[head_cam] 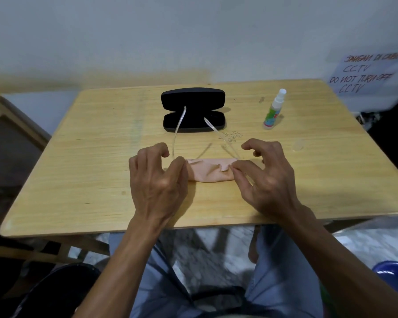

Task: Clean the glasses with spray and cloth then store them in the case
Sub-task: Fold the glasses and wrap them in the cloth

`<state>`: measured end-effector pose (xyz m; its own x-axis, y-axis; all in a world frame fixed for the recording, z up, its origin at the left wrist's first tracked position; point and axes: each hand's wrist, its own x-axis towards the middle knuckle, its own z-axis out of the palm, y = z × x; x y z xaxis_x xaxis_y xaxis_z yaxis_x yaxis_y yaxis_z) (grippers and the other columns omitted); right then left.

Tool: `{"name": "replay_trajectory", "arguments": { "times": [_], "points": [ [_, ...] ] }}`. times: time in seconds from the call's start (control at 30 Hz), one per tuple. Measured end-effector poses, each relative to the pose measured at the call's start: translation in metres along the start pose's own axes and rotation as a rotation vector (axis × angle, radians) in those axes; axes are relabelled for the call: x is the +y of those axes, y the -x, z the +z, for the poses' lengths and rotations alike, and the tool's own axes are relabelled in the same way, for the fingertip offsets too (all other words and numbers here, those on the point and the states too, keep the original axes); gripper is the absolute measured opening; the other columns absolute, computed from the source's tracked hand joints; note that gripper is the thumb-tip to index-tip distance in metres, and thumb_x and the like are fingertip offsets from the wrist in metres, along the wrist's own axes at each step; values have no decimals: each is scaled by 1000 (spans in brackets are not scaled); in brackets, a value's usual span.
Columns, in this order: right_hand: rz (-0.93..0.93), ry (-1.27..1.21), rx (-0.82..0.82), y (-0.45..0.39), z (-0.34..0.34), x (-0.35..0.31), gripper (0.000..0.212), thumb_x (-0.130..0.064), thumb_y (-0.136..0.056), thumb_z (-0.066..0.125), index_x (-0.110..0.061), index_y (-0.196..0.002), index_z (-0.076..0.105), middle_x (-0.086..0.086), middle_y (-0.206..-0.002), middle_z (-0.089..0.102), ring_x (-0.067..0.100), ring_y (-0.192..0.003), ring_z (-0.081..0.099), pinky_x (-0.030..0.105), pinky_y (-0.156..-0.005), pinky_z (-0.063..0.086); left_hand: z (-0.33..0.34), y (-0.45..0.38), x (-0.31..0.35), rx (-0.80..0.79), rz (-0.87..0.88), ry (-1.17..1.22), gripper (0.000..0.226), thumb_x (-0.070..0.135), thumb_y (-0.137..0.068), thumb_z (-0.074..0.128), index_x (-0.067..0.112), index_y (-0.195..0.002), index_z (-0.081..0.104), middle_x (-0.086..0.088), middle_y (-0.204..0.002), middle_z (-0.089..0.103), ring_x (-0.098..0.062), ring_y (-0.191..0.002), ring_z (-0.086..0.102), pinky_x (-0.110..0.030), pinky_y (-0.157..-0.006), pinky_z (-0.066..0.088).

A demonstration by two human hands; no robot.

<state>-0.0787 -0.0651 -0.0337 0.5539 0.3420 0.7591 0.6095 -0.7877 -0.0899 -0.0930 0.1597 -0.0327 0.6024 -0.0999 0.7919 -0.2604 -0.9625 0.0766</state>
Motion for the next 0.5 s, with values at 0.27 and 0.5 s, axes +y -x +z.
{"name": "replay_trajectory", "arguments": {
  "times": [0.27, 0.5],
  "points": [
    [41, -39, 29, 0, 3, -6, 14, 2, -76, 77, -7, -87, 77, 23, -113, 66, 34, -90, 57, 45, -65, 50, 7, 1, 3, 58, -38, 13, 12, 10, -86, 70, 18, -83, 79, -9, -117, 45, -32, -102, 41, -43, -73, 44],
    [439, -227, -21, 5, -18, -1, 21, -19, -82, 77, -10, -101, 75, 14, -116, 58, 29, -100, 57, 32, -80, 49, -29, 7, -11, 63, -343, 177, 6, 16, -85, 76, 13, -90, 78, -21, -108, 59, -36, -100, 44, -27, -80, 37]
  ]
}}
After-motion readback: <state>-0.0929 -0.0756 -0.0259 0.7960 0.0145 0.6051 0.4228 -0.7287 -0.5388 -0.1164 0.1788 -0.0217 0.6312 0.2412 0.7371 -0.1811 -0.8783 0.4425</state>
